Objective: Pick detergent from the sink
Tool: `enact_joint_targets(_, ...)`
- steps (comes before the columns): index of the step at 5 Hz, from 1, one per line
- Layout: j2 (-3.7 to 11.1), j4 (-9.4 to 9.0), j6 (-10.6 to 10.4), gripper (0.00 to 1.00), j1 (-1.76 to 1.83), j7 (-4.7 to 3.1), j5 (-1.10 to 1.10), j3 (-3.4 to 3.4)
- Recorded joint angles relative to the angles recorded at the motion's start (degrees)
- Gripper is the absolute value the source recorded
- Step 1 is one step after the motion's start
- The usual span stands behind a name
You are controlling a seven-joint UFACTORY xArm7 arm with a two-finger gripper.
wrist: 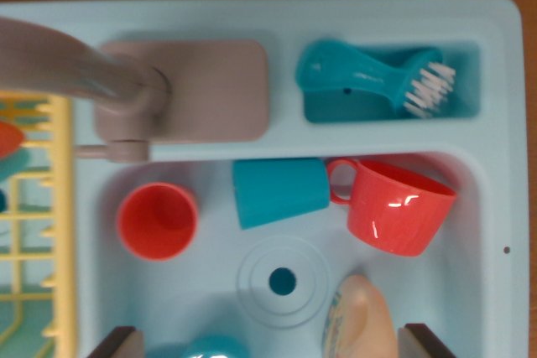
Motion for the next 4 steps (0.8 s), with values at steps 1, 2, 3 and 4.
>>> enact_joint_targets(1, 0.26, -2.40, -2.67, 0.00, -0.47, -0.65, -0.10, -0.38)
enact_joint_targets(2, 0.26, -2.40, -2.67, 0.00, -0.47, -0.65, -0.10, -0.38)
enact_joint_targets(3, 0.53, -4.85, -5.40, 0.00, -0.95, -1.32, -0.20, -0.76)
enact_joint_targets(4, 0.53, -4.85, -5.40, 0.00, -0.95, -1.32, -0.20, -0.76)
